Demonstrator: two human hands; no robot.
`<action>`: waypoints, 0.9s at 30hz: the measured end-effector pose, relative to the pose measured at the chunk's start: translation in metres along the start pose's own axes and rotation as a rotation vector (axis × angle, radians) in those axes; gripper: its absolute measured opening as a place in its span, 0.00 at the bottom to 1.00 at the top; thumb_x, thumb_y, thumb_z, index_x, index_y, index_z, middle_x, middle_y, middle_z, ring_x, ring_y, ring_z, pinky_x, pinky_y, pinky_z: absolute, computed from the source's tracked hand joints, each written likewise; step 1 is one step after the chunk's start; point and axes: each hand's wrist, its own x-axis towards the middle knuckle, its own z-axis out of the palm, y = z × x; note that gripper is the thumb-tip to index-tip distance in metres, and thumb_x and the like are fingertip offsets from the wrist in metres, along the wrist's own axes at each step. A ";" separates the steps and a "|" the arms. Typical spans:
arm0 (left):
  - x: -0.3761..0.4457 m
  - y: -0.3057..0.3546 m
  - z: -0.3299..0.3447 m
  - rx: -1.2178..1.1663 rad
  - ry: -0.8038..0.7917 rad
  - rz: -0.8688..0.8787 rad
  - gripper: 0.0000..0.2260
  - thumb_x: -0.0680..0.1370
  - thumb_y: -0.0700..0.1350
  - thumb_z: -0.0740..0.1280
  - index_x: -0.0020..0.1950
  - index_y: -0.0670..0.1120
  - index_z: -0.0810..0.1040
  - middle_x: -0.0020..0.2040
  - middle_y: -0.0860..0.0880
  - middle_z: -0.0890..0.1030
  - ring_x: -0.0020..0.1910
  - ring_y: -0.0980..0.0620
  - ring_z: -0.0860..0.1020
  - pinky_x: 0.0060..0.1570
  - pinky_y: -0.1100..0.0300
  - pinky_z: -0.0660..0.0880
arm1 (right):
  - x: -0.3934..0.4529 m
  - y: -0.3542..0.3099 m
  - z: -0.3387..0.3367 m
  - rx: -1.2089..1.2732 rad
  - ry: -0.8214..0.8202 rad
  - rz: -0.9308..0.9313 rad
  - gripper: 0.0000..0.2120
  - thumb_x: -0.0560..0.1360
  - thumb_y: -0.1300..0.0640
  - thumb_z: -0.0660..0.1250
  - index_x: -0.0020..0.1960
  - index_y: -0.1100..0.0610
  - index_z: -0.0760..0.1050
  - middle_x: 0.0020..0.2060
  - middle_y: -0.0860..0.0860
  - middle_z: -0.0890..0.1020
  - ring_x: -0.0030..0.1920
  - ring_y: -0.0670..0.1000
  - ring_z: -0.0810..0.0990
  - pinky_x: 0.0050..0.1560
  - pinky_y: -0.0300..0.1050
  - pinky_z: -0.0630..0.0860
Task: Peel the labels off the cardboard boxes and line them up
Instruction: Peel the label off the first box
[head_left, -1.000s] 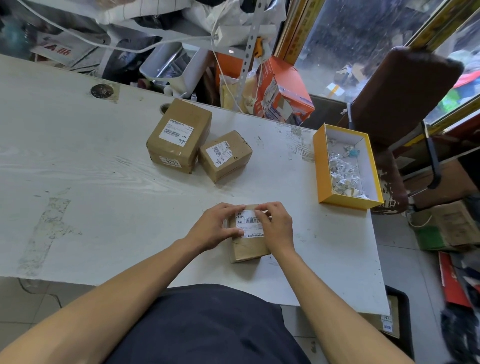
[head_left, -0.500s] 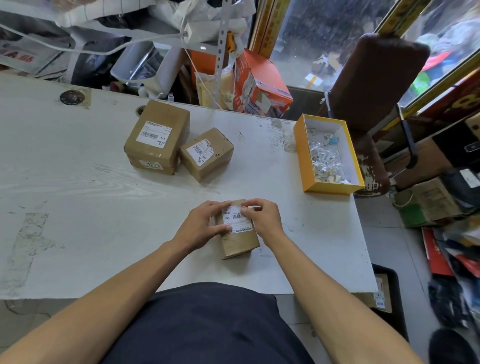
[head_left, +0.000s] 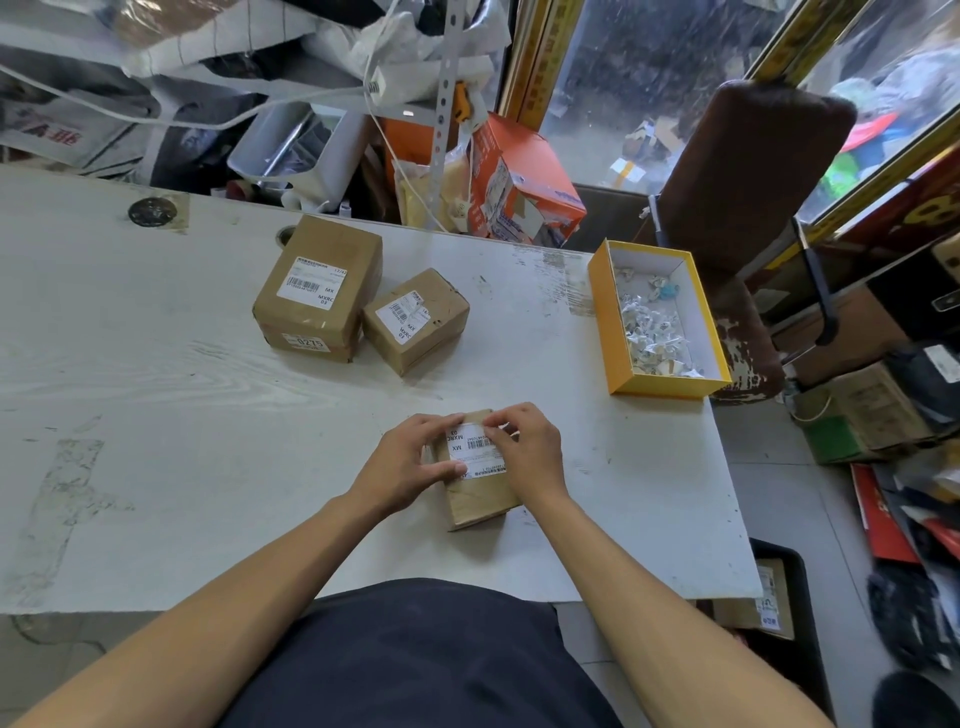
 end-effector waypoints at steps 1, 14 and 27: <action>0.000 0.000 0.000 -0.002 -0.002 0.000 0.28 0.71 0.48 0.77 0.70 0.53 0.74 0.62 0.53 0.76 0.60 0.56 0.74 0.59 0.66 0.68 | -0.001 0.000 0.001 -0.015 0.009 -0.021 0.05 0.74 0.62 0.69 0.47 0.55 0.81 0.44 0.47 0.80 0.42 0.44 0.78 0.45 0.33 0.73; 0.000 -0.002 -0.001 -0.011 -0.004 0.009 0.28 0.71 0.49 0.77 0.70 0.54 0.74 0.63 0.54 0.76 0.61 0.57 0.74 0.63 0.62 0.70 | -0.003 0.003 0.006 0.119 0.043 0.095 0.08 0.73 0.59 0.71 0.50 0.49 0.83 0.47 0.44 0.75 0.46 0.44 0.78 0.49 0.40 0.77; -0.004 -0.016 0.000 -0.009 -0.086 -0.003 0.40 0.64 0.59 0.79 0.73 0.64 0.66 0.65 0.58 0.72 0.64 0.65 0.70 0.66 0.65 0.67 | -0.007 0.004 0.015 -0.034 0.117 -0.047 0.03 0.73 0.61 0.71 0.43 0.54 0.81 0.49 0.40 0.77 0.52 0.46 0.75 0.50 0.41 0.73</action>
